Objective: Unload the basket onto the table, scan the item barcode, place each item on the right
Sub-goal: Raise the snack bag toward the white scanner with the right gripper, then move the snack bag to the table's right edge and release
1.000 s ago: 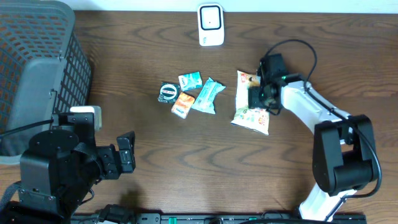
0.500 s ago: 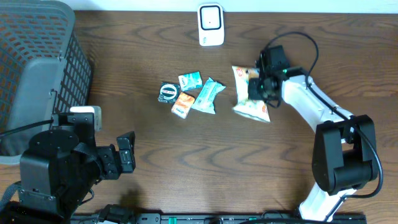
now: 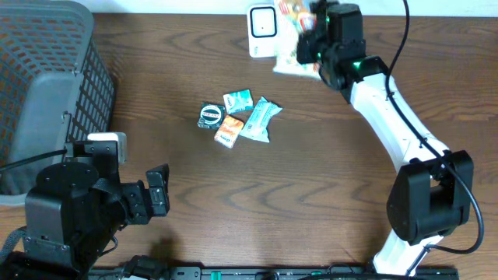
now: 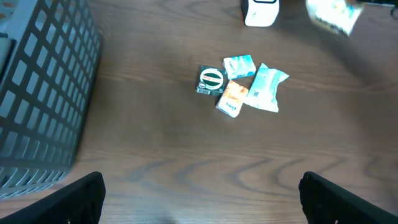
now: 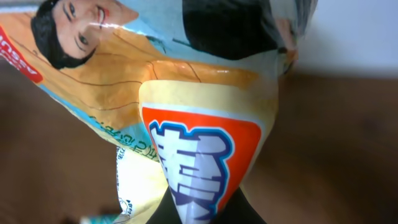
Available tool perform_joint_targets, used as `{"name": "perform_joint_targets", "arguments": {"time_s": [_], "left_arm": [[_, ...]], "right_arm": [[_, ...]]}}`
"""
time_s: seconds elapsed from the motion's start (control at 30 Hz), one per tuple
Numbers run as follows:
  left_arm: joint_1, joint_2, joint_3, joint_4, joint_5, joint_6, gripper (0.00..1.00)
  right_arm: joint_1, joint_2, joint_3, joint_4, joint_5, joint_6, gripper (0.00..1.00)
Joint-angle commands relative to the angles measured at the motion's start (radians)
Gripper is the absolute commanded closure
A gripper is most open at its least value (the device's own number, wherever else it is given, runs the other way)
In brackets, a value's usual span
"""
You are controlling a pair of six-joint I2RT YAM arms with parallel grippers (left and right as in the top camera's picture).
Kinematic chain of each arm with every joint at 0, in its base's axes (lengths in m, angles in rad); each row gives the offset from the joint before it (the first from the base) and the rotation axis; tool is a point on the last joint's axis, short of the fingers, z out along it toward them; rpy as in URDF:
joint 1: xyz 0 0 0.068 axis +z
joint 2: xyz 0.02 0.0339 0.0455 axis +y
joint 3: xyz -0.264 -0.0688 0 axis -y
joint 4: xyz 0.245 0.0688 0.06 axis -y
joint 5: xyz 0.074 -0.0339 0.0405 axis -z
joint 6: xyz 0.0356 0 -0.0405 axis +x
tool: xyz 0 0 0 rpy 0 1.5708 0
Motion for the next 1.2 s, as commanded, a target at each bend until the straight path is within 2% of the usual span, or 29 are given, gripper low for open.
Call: {"name": "perform_joint_targets", "arguments": {"time_s": [0.0, 0.17, 0.37, 0.5, 0.7, 0.87, 1.17], "left_arm": [[0.003, 0.003, 0.009, -0.001, -0.002, -0.013, 0.02], [0.003, 0.003, 0.009, -0.001, -0.002, -0.013, 0.02], [0.003, 0.003, 0.009, -0.001, -0.002, -0.013, 0.02], [0.003, 0.003, 0.009, -0.001, -0.002, -0.013, 0.02], [0.003, 0.003, 0.009, -0.001, -0.002, -0.013, 0.02], [0.003, 0.003, 0.009, -0.001, -0.002, -0.013, 0.02], [0.003, 0.003, 0.009, -0.001, -0.002, -0.013, 0.02]], "right_arm": [[0.029, 0.001, 0.031, 0.106, -0.005, -0.014, 0.99], [0.041, 0.063, 0.064, 0.266, 0.089, -0.014, 0.99], [0.042, 0.286, 0.313, 0.262, 0.087, -0.015, 0.99], [0.049, 0.398, 0.412, 0.291, 0.088, -0.037, 0.99], [0.077, 0.475, 0.42, 0.388, 0.088, -0.1, 0.99], [0.104, 0.48, 0.42, 0.396, 0.103, -0.188, 0.99], [0.101, 0.48, 0.42, 0.356, 0.207, -0.187, 0.99]]}}
